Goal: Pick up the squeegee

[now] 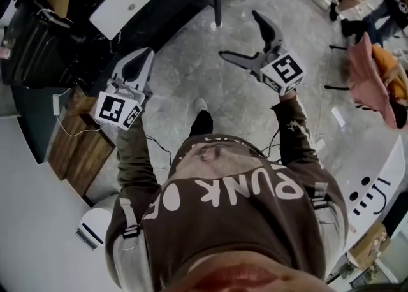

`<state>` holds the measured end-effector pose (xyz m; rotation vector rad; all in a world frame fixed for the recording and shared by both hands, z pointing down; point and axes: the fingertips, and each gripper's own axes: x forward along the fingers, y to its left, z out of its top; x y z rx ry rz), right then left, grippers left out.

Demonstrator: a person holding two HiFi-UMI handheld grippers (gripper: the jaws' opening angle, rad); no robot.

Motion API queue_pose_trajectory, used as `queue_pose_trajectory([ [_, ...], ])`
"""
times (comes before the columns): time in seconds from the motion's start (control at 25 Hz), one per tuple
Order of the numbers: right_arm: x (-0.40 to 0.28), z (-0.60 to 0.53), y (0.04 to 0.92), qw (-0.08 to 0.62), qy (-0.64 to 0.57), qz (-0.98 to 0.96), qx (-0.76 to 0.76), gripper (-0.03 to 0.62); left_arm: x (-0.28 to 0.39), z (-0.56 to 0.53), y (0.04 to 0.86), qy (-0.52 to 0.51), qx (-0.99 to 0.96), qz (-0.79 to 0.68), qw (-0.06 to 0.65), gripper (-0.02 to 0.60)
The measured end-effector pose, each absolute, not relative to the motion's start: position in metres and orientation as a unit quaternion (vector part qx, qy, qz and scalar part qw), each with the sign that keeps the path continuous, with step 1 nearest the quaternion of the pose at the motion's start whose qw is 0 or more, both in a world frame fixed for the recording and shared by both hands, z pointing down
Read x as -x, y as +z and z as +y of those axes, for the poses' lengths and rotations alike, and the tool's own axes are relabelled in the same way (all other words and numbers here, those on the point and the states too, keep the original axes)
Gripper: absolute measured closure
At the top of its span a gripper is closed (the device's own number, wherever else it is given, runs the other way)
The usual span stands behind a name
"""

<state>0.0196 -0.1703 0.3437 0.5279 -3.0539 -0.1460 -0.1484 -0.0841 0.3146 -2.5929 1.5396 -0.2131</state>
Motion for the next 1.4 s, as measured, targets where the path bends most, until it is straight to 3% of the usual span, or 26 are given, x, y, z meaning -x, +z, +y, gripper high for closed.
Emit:
queue_pose_trajectory([
  [0.8, 0.120, -0.331, 0.380, 0.051, -0.001, -0.972, -0.230, 0.000, 0.282, -0.202, 0.343, -0.073, 0.873, 0.481, 0.036, 0.580],
  [1.4, 0.193, -0.466, 0.446, 0.100, 0.025, -0.963, -0.250, 0.000, 0.320, -0.248, 0.371, -0.069, 0.874, 0.482, 0.006, 0.580],
])
